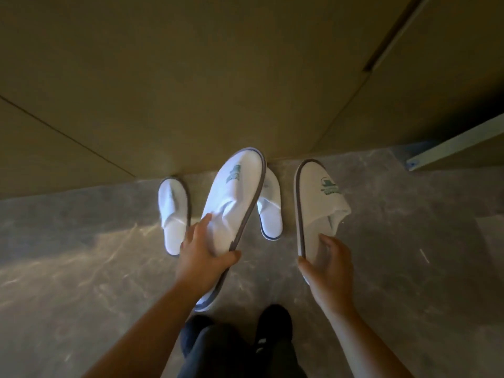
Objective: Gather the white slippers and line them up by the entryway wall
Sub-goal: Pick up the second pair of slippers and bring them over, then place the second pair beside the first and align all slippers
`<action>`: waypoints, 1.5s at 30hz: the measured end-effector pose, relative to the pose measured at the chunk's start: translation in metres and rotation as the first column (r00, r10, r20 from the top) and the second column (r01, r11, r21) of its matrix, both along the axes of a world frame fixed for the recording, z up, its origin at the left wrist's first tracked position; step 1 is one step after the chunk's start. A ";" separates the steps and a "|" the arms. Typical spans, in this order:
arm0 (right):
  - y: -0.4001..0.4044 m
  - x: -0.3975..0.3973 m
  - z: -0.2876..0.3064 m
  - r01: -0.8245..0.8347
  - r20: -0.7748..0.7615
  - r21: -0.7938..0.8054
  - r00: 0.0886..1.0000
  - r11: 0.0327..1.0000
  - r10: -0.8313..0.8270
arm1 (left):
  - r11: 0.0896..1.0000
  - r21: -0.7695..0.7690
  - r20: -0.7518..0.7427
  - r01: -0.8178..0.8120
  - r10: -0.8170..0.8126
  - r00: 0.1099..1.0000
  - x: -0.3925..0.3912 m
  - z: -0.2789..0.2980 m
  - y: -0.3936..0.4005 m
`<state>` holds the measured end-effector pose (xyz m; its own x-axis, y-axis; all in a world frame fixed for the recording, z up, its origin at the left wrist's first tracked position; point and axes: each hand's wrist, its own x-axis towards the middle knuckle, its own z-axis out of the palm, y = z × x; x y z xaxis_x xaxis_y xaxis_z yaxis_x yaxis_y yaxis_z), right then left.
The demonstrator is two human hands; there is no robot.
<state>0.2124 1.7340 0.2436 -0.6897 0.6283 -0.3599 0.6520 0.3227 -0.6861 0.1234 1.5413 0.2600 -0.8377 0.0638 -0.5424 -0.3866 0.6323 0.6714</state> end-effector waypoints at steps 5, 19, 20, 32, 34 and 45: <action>0.028 -0.011 -0.162 0.082 0.010 0.090 0.997 0.993 -0.083 | 0.998 -0.024 -0.026 0.058 -0.059 0.998 -0.025 -0.159 0.034; 0.024 -0.060 -0.302 -0.087 0.041 0.111 0.996 0.990 0.083 | 0.967 -0.054 -0.148 0.250 -0.255 0.955 -0.063 -0.302 0.056; 0.016 -0.068 -0.289 -0.069 -0.060 -0.039 0.996 0.997 0.066 | 0.967 -0.052 -0.162 0.249 -0.254 0.954 -0.063 -0.295 0.057; -0.060 -0.130 -0.221 -0.244 -0.271 -0.589 0.958 0.771 0.097 | 0.994 -0.020 -0.098 0.110 -0.111 0.989 -0.062 -0.215 -0.012; -0.070 -0.136 -0.220 -0.318 -0.279 -0.602 0.943 0.732 0.180 | 1.000 0.023 -0.077 0.009 -0.008 0.997 -0.061 -0.212 -0.032; -0.193 -0.157 -0.269 -0.400 -0.281 -0.504 0.914 0.765 0.293 | 0.970 0.139 -0.025 -0.202 0.207 0.978 -0.063 -0.272 -0.159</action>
